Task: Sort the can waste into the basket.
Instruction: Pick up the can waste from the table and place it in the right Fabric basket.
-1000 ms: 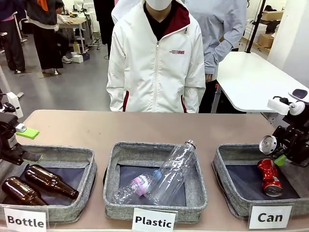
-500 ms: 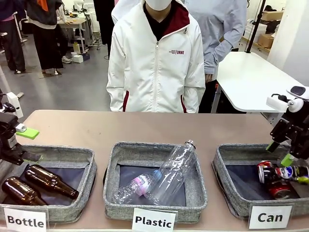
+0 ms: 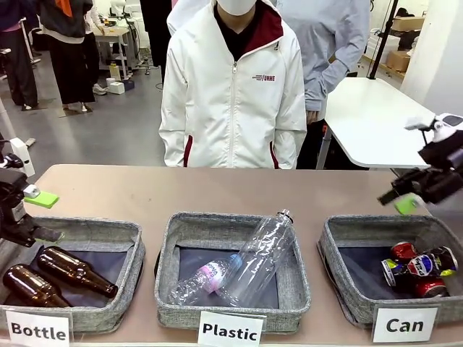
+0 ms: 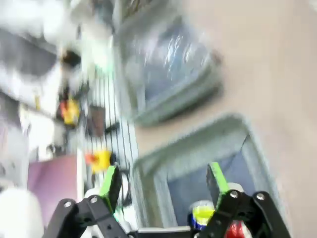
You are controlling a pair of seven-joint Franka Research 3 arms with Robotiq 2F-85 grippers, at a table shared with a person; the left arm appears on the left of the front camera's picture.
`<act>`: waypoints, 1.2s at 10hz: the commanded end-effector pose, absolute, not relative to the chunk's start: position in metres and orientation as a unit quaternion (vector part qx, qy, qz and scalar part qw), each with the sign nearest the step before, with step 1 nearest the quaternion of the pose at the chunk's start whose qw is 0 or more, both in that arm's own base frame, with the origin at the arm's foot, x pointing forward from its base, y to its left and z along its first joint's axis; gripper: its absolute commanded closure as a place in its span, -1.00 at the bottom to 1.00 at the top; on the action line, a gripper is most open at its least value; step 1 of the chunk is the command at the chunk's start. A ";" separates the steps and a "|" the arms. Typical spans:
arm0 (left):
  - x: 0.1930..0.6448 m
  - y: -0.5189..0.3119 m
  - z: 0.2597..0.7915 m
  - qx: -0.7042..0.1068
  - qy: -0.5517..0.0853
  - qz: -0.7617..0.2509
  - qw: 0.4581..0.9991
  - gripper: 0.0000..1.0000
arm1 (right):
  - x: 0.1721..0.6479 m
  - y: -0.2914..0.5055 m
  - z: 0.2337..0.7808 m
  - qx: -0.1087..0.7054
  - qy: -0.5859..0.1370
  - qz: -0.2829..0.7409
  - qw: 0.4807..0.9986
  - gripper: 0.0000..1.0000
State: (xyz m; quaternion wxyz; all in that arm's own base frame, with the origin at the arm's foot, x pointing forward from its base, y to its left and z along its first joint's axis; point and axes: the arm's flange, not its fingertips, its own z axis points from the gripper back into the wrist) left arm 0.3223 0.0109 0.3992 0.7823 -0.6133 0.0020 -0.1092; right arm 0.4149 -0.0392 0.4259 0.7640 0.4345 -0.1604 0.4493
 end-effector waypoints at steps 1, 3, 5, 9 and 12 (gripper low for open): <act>0.321 0.014 0.399 -0.610 -0.001 -0.115 0.784 -1.00 | 0.412 -0.018 0.414 0.566 -0.100 0.303 0.760 -0.81; 0.321 0.014 0.399 -0.610 -0.001 -0.115 0.784 -1.00 | 0.432 -0.006 0.405 0.600 -0.094 0.177 0.774 -0.81; 0.321 0.014 0.399 -0.610 -0.001 -0.115 0.784 -1.00 | 0.423 -0.013 0.399 0.565 -0.092 0.255 0.779 -0.81; 0.321 0.014 0.399 -0.610 -0.001 -0.115 0.784 -1.00 | 0.423 -0.013 0.399 0.565 -0.092 0.255 0.779 -0.81; 0.321 0.014 0.399 -0.610 -0.001 -0.115 0.784 -1.00 | 0.423 -0.013 0.399 0.565 -0.092 0.255 0.779 -0.81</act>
